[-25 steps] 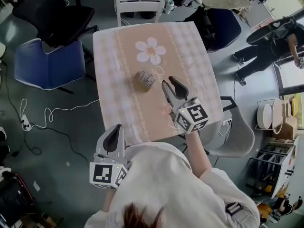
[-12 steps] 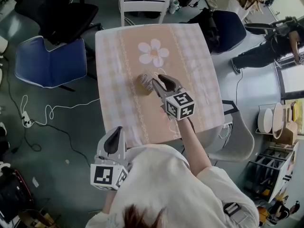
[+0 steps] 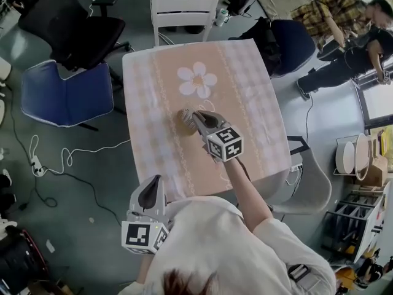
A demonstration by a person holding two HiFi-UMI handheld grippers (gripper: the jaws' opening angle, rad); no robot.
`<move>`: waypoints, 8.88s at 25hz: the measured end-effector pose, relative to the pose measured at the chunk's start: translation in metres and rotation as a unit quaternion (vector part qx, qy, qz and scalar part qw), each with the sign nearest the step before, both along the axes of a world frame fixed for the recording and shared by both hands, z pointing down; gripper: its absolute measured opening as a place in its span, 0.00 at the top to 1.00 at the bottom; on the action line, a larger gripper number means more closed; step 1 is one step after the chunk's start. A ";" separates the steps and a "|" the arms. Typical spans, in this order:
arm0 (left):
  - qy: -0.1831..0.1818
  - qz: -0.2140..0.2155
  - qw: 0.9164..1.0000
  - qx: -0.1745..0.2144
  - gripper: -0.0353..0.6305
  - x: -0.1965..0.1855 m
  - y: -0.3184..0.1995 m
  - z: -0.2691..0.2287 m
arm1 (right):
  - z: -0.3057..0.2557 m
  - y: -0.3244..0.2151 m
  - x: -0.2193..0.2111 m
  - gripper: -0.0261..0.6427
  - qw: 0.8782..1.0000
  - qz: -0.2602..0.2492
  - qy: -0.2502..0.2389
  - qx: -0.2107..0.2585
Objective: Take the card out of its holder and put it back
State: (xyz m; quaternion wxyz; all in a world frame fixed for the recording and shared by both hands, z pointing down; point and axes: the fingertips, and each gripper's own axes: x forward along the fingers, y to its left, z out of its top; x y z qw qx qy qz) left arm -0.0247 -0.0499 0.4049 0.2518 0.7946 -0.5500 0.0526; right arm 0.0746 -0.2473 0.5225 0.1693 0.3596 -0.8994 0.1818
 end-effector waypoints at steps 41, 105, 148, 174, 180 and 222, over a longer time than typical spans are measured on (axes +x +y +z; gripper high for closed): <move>0.016 -0.016 1.000 0.018 0.95 -0.006 0.005 -0.014 | -0.029 -0.001 0.006 0.94 0.999 0.034 -0.015 0.015; 0.013 0.050 0.997 0.059 0.95 0.009 0.032 -0.028 | -0.201 0.182 0.075 0.94 0.969 0.128 -0.120 0.174; -0.006 0.112 0.990 0.087 0.95 -0.027 0.055 -0.045 | -0.177 0.262 0.027 0.94 0.966 0.185 -0.107 0.145; 0.018 0.118 0.990 0.071 0.95 -0.044 0.051 -0.039 | -0.176 0.264 0.015 0.94 0.964 0.207 -0.098 0.135; 0.017 0.121 0.990 0.077 0.95 -0.041 0.049 -0.039 | -0.175 0.259 0.021 0.94 0.963 0.212 -0.094 0.139; 0.039 0.043 0.998 0.040 0.95 -0.068 0.017 -0.025 | -0.176 0.145 0.046 0.94 0.970 0.177 -0.072 0.153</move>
